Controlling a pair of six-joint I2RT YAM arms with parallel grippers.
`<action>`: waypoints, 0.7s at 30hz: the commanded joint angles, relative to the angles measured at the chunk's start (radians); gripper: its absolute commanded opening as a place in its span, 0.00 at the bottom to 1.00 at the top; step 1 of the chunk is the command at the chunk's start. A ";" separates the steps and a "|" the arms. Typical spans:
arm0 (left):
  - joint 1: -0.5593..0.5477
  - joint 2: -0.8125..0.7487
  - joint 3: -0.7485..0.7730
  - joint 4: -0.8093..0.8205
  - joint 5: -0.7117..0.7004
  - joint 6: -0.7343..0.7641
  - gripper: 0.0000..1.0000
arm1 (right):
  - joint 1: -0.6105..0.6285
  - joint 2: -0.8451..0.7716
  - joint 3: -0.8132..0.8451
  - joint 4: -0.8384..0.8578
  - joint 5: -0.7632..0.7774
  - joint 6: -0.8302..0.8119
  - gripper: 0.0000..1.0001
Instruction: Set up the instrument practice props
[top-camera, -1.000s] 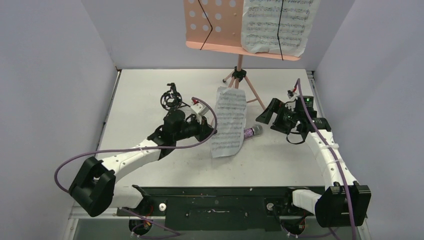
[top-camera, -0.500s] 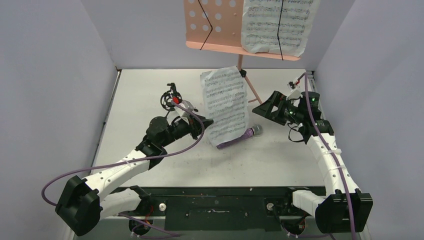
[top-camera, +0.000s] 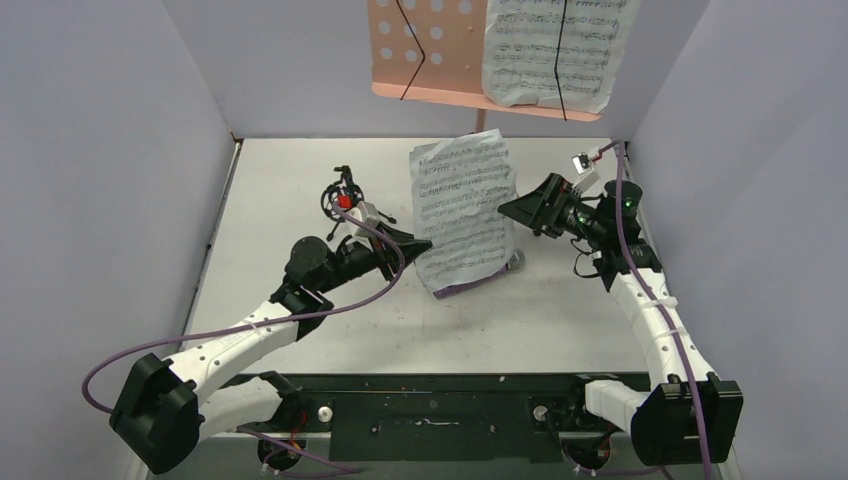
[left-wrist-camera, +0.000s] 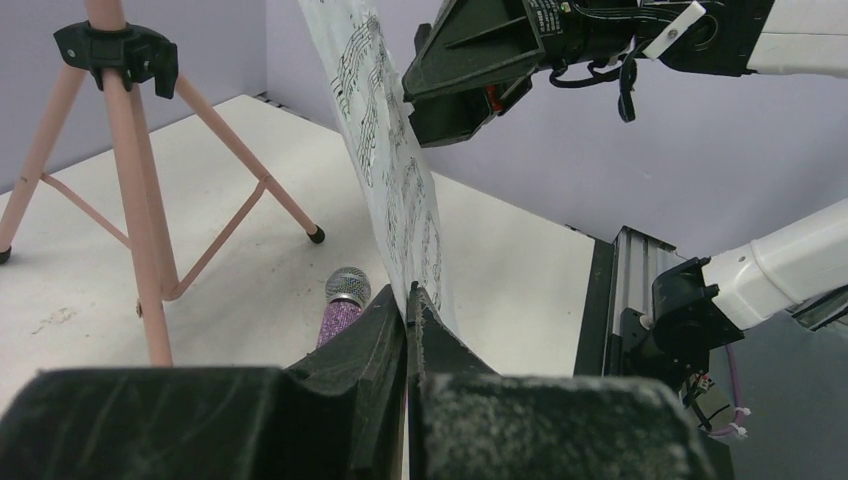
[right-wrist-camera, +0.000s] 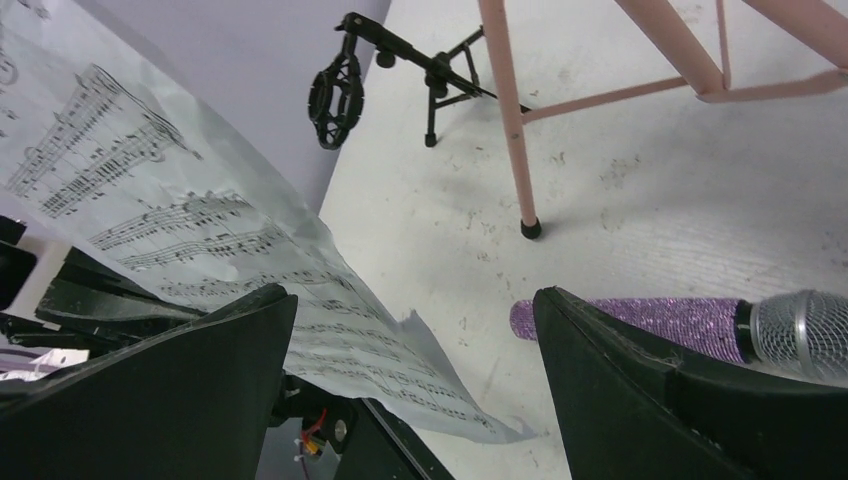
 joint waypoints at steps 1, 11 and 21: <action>0.007 -0.010 0.000 0.087 0.032 -0.024 0.00 | 0.021 0.007 0.019 0.214 -0.082 0.052 0.93; 0.024 0.002 -0.003 0.124 0.030 -0.050 0.00 | 0.041 0.012 0.024 0.346 -0.166 0.115 0.90; 0.039 0.016 0.005 0.156 0.074 -0.074 0.00 | 0.047 0.034 0.044 0.402 -0.192 0.141 0.76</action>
